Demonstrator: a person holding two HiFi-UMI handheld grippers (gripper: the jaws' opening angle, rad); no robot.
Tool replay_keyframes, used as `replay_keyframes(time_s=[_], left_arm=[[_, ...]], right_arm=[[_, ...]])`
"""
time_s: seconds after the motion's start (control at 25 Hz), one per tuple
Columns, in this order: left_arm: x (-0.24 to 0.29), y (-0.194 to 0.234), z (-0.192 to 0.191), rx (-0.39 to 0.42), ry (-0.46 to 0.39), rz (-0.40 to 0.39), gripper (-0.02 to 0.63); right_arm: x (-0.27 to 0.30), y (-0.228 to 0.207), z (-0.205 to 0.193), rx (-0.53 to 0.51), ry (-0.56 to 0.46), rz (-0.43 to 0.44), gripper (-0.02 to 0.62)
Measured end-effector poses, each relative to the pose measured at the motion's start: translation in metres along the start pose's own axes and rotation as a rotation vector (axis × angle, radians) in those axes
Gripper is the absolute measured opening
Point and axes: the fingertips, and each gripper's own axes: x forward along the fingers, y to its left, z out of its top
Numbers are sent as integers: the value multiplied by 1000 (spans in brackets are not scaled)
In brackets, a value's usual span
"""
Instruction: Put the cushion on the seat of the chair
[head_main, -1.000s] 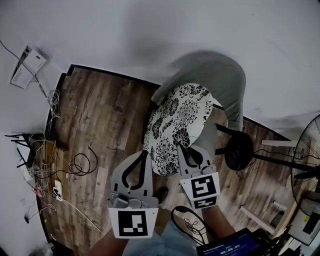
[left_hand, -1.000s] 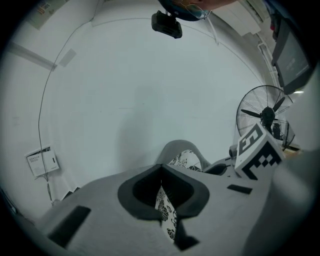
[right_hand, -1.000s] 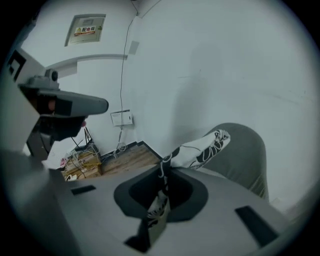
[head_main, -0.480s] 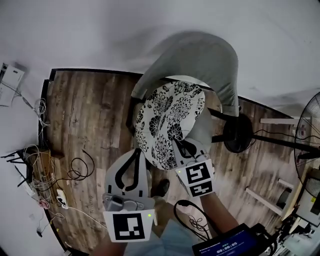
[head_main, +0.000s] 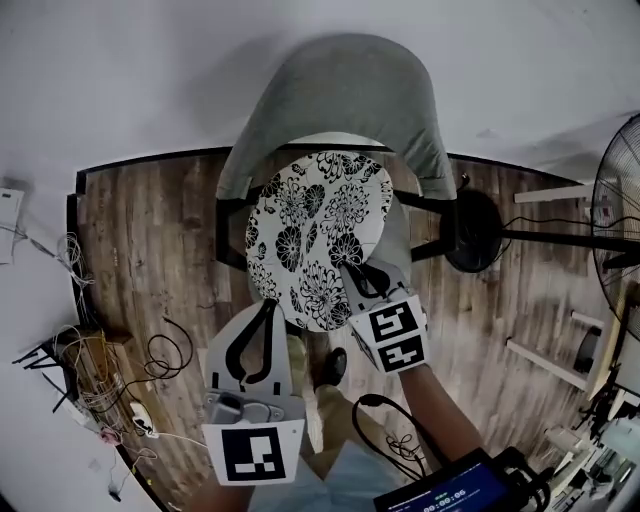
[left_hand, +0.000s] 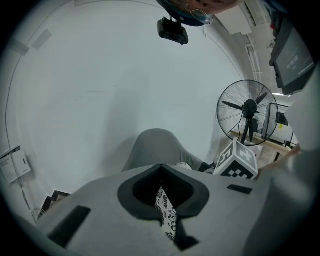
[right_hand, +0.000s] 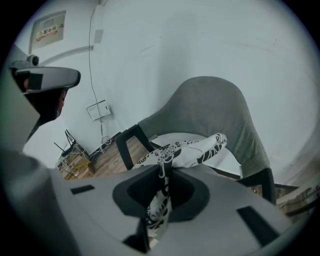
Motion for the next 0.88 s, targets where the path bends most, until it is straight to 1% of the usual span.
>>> replay_keyframes(time_s=[0.12, 0.28, 0.64, 0.88], left_arm=[[8, -10, -1, 1, 4, -25, 9], [19, -25, -9, 43, 31, -72, 9], [48, -33, -20, 56, 61, -102, 9], [64, -41, -28, 89, 79, -144, 9]], right_arm=[[3, -10, -5, 27, 0, -8, 42], [8, -24, -20, 53, 11, -22, 46], [11, -54, -53, 155, 17, -68, 57], [19, -72, -80, 229, 33, -96, 71]])
